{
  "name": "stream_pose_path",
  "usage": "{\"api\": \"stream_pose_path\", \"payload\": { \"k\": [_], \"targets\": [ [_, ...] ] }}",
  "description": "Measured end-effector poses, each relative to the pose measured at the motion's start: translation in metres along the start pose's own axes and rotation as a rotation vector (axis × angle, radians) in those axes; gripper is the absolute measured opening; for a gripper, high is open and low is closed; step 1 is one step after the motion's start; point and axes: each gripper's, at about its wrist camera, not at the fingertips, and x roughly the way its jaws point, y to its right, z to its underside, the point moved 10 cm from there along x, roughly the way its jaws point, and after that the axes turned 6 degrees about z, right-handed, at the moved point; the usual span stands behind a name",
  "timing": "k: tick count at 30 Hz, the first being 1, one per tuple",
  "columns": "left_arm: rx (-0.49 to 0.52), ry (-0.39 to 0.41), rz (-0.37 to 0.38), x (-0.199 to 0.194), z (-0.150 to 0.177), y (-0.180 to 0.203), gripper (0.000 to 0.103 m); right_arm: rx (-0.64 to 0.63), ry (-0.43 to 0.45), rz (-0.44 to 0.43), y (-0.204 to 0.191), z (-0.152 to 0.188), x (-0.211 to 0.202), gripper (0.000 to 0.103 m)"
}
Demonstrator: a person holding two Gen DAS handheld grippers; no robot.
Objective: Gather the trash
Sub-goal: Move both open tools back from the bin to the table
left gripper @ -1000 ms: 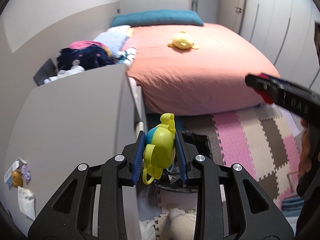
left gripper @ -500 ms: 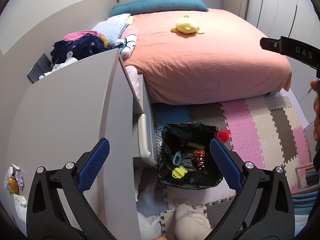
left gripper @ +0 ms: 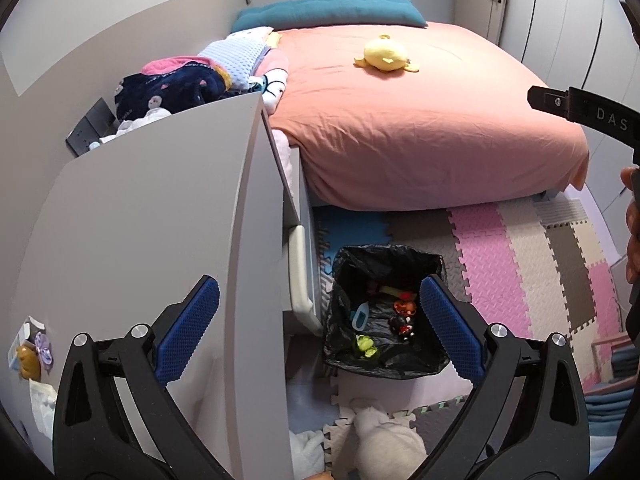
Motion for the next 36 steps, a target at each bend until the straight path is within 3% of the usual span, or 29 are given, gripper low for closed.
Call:
{"api": "stream_pose_path", "payload": {
  "k": [9,14,16,36],
  "targets": [
    [-0.030,0.040,-0.020,-0.027,0.010,-0.022,0.097,-0.026,0.014,-0.050,-0.032,0.004,-0.022,0.089],
    [-0.056,0.061,-0.038,-0.044,0.023,-0.043,0.097,-0.048,0.020,-0.101,-0.060,0.010,-0.036,0.100],
    [-0.070,0.069,-0.044,-0.051,0.028,-0.052,0.097,-0.058,0.019,-0.115,-0.071,0.013,-0.042,0.100],
    [-0.274,0.106,-0.213,-0.120,0.113,-0.186,0.097,-0.182,0.003,-0.278,-0.209,0.050,-0.080,0.100]
  ]
}}
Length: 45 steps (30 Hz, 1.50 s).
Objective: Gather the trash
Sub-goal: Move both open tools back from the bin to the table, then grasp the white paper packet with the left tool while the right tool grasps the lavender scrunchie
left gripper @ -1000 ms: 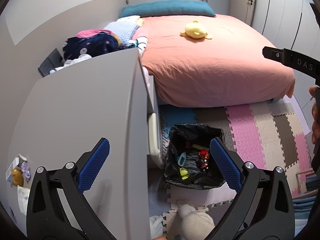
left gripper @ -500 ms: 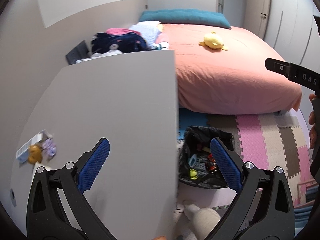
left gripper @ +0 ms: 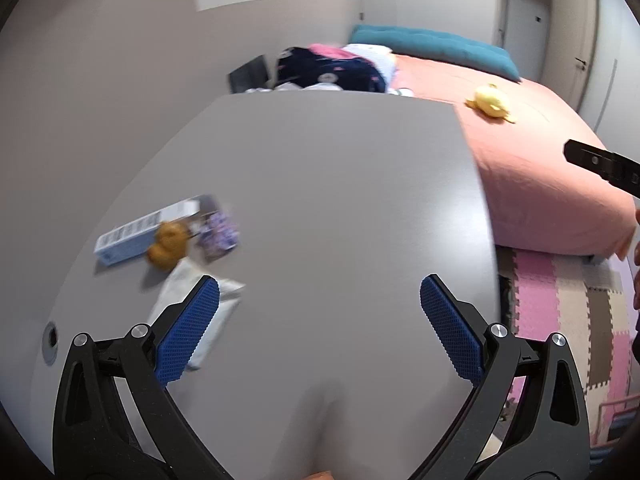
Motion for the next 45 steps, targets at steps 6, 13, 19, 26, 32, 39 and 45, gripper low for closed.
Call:
{"api": "stream_pose_path", "payload": {
  "k": [6,13,19,26,32,39,45],
  "targets": [
    [-0.071,-0.004,-0.040,-0.001,0.017,-0.046,0.097,-0.039,-0.014,-0.029,-0.037,0.006,0.003,0.100],
    [-0.115,-0.031,-0.049,0.011,0.032,-0.076,0.097,-0.084,-0.030,-0.053,-0.071,0.013,0.010,0.100],
    [-0.104,-0.067,-0.045,0.027,0.040,-0.084,0.097,-0.110,-0.036,-0.078,-0.096,0.017,0.015,0.100],
    [-0.148,-0.082,0.011,0.036,0.050,-0.092,0.097,-0.157,-0.045,-0.126,-0.132,0.023,0.019,0.100],
    [-0.176,-0.037,-0.034,0.030,0.052,-0.105,0.079,-0.208,-0.060,-0.143,-0.160,0.029,0.025,0.100],
    [-0.149,-0.037,-0.030,0.029,0.057,-0.109,0.036,-0.269,-0.079,-0.166,-0.192,0.034,0.033,0.100],
    [-0.248,-0.024,-0.012,0.025,0.057,-0.125,0.033,-0.317,-0.092,-0.196,-0.230,0.038,0.040,0.100]
  ]
}}
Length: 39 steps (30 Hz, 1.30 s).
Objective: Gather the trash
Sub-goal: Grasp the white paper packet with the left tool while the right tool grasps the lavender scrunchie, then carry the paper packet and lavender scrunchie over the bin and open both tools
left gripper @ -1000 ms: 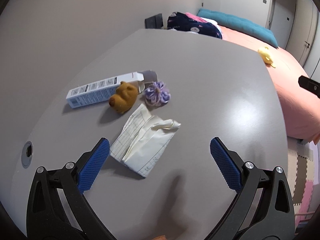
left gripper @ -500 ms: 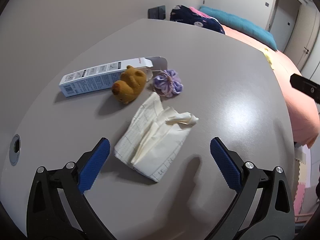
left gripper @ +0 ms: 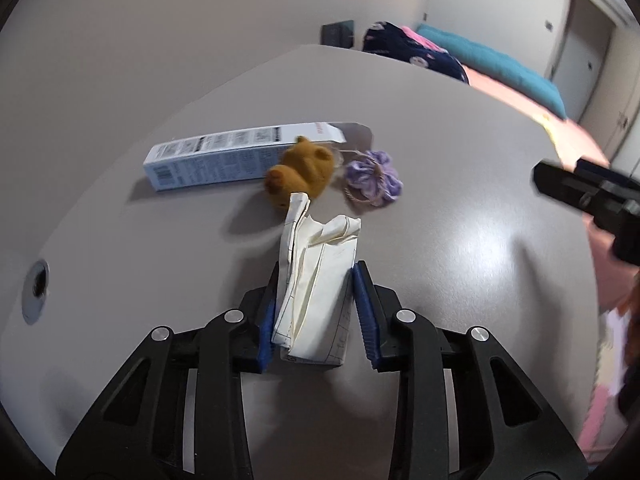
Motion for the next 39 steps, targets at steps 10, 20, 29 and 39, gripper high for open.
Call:
{"api": "stream_pose_path", "payload": {
  "k": [10,20,29,39],
  "targets": [
    [-0.062,0.025,-0.058,-0.011,0.000,-0.034,0.032,-0.088,-0.044,-0.059,-0.060,-0.005,0.027,0.099],
    [-0.078,0.030,-0.091,-0.018,0.000,-0.054,0.032,-0.135,-0.120,-0.086,-0.093,-0.007,0.061,0.063],
    [-0.071,0.022,-0.098,-0.016,0.002,-0.058,0.032,-0.171,-0.130,-0.084,-0.104,-0.008,0.071,0.023],
    [-0.050,0.019,-0.087,-0.013,-0.003,-0.047,0.032,-0.153,-0.118,-0.106,-0.089,-0.002,0.049,0.020]
  ]
}}
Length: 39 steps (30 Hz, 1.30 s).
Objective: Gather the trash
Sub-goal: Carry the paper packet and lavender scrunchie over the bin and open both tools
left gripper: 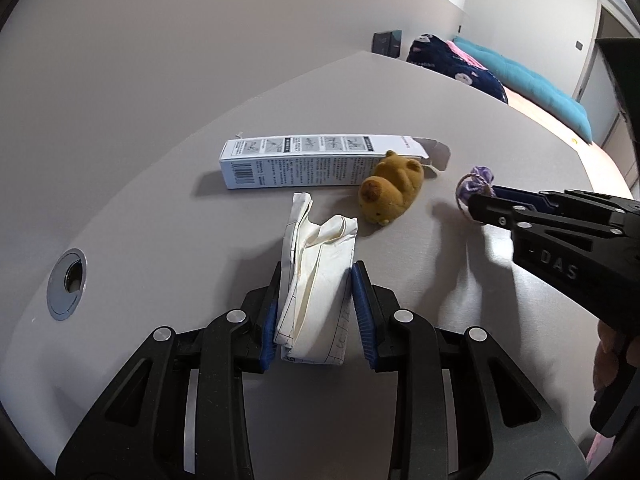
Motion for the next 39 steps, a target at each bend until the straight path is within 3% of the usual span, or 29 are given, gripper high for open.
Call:
{"api": "stream_pose_path", "payload": {
  "k": [10,21,39],
  "targets": [
    [0.045,0.015,0.016,-0.019,-0.005,0.030,0.032,0.050,0.050,-0.016,0.027,0.007,-0.040,0.020],
    [0.101,0.025,0.064,-0.033,-0.011,0.093,0.032,0.119,0.094,0.002,0.082,0.026,-0.082,0.020],
    [0.299,0.016,0.220,-0.030,-0.015,0.260,0.032,0.318,0.150,0.134,0.236,0.083,-0.147,0.020]
  ]
}}
